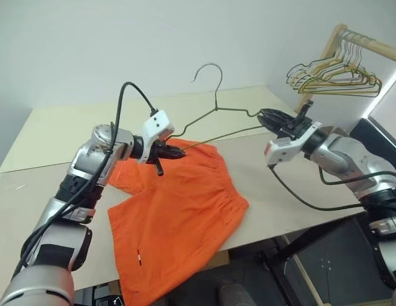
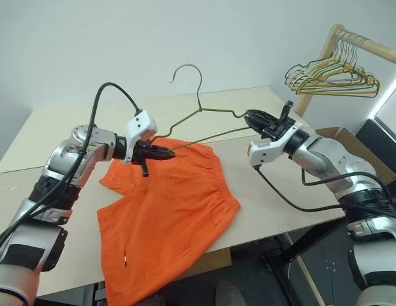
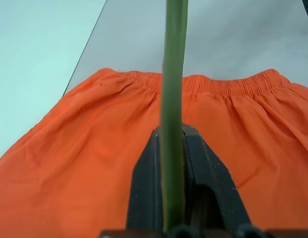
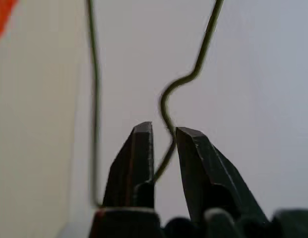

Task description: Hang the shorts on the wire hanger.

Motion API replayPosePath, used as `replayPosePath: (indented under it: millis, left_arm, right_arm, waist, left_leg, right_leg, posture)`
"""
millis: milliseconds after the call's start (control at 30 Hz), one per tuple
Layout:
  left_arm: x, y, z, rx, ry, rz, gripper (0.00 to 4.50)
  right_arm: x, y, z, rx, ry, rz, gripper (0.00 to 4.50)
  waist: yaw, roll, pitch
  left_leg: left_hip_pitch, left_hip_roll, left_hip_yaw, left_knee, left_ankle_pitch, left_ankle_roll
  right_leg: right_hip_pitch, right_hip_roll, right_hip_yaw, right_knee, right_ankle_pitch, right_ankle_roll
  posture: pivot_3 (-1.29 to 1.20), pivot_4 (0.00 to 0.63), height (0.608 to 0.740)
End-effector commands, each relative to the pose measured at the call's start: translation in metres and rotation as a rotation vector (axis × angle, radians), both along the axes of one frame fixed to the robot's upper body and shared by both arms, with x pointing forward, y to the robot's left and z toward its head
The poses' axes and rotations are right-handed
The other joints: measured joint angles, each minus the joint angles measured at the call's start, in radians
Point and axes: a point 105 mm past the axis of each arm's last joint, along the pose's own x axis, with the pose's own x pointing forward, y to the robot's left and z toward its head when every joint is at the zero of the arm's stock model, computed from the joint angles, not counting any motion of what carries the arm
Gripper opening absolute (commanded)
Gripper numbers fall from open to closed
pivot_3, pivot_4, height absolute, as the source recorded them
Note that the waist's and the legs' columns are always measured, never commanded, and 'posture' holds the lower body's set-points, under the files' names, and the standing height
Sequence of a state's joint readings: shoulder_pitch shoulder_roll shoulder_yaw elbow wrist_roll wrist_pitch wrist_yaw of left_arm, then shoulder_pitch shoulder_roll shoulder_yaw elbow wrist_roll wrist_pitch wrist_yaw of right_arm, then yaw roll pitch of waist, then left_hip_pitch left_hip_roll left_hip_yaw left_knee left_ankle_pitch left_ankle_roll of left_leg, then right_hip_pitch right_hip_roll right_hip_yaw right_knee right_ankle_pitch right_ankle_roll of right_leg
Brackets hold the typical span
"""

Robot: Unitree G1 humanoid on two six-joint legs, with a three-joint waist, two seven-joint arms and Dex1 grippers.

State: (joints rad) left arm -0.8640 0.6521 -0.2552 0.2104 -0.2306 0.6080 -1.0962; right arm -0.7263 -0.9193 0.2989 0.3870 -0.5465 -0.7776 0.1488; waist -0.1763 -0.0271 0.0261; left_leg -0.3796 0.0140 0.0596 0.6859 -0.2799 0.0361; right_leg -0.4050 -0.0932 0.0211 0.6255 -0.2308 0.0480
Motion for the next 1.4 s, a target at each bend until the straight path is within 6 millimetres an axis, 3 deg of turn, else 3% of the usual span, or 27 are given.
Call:
replayPosePath:
  millis: [33, 133, 233, 367, 567, 700, 1033, 1167, 1300, 1400]
  left_arm:
    - [0.000, 0.008, 0.012, 0.023, -0.076, 0.000, 0.00]
    - [-0.007, 0.012, 0.008, 0.083, -0.107, -0.049, 0.00]
    - [-0.014, 0.018, 0.001, 0.194, -0.164, -0.104, 0.00]
    - [-0.016, 0.017, 0.001, 0.189, -0.165, -0.122, 0.00]
    - [-0.019, 0.008, 0.005, 0.159, -0.178, -0.151, 0.00]
    - [-0.023, 0.007, 0.005, 0.163, -0.181, -0.164, 0.00]
    - [-0.026, 0.009, 0.000, 0.184, -0.217, -0.190, 0.00]
    - [-0.027, 0.009, 0.001, 0.166, -0.215, -0.208, 0.00]
    - [-0.029, 0.019, 0.010, 0.109, -0.257, -0.257, 1.12]
    - [-0.017, 0.037, 0.025, 0.037, -0.312, -0.171, 2.17]
  right_arm:
    - [-0.013, -0.001, 0.015, -0.001, 0.033, 0.091, 2.42]
    - [-0.008, -0.006, 0.022, 0.084, 0.221, 0.059, 3.51]
    - [-0.001, -0.006, 0.032, 0.210, 0.564, 0.014, 4.44]
    - [0.002, -0.001, 0.026, 0.174, 0.788, -0.015, 4.44]
    - [0.009, 0.019, -0.005, -0.022, 1.046, -0.063, 4.44]
    - [0.017, 0.029, -0.007, -0.036, 1.058, -0.082, 3.57]
    - [0.008, 0.023, -0.011, -0.085, 1.092, -0.079, 0.07]
    - [0.000, 0.017, -0.019, -0.088, 1.127, -0.084, 0.07]
    - [-0.014, 0.003, -0.030, 0.002, 1.226, -0.104, 0.00]
    - [-0.030, -0.014, -0.046, 0.110, 1.343, -0.156, 0.00]
  waist:
    - [-0.001, 0.000, 0.000]
    - [-0.002, 0.000, 0.000]
    - [-0.002, 0.000, 0.000]
    - [0.008, 0.000, 0.000]
    - [0.026, 0.001, 0.000]
    - [0.036, 0.001, 0.000]
    - [0.057, 0.001, 0.000]
    - [0.056, 0.001, 0.000]
    - [0.059, 0.001, 0.000]
    - [0.062, 0.001, 0.000]
  left_leg:
    - [0.001, 0.000, 0.000, 0.000, 0.000, 0.000]
    - [0.002, 0.000, 0.000, 0.000, 0.000, 0.001]
    - [0.002, 0.001, 0.000, 0.000, -0.001, 0.001]
    - [0.002, 0.001, -0.001, 0.001, -0.001, 0.002]
    - [-0.004, 0.001, -0.001, 0.007, -0.003, 0.005]
    - [-0.009, 0.000, -0.001, 0.010, -0.003, 0.005]
    - [-0.013, -0.001, 0.000, 0.011, -0.001, 0.002]
    - [-0.015, -0.001, 0.000, 0.011, -0.001, 0.002]
    - [-0.018, -0.001, 0.000, 0.013, -0.001, 0.002]
    - [-0.019, 0.000, -0.001, 0.014, -0.002, 0.003]
  right_leg:
    - [0.001, 0.000, 0.000, 0.000, 0.000, 0.000]
    - [0.002, 0.000, 0.000, 0.000, 0.000, 0.000]
    - [0.003, 0.000, 0.000, 0.000, 0.000, 0.000]
    - [0.002, 0.000, -0.001, 0.001, 0.000, 0.000]
    - [0.000, 0.000, -0.002, 0.002, 0.000, 0.001]
    - [-0.005, -0.002, -0.003, 0.004, 0.001, 0.002]
    - [-0.012, -0.001, -0.002, 0.007, 0.001, 0.002]
    - [-0.014, -0.001, -0.002, 0.007, 0.001, 0.002]
    - [-0.016, -0.001, -0.003, 0.008, 0.001, 0.002]
    - [-0.016, -0.001, -0.004, 0.007, 0.001, 0.002]
  posture:
    - [-0.14, 0.000, 0.740]
    - [-0.12, 0.000, 0.740]
    - [-0.12, 0.000, 0.740]
    - [-0.12, 0.000, 0.740]
    - [-0.11, 0.000, 0.740]
    - [-0.10, 0.000, 0.740]
    - [-0.10, 0.000, 0.740]
    - [-0.10, 0.000, 0.740]
    - [-0.10, 0.000, 0.740]
    - [-0.10, 0.000, 0.740]
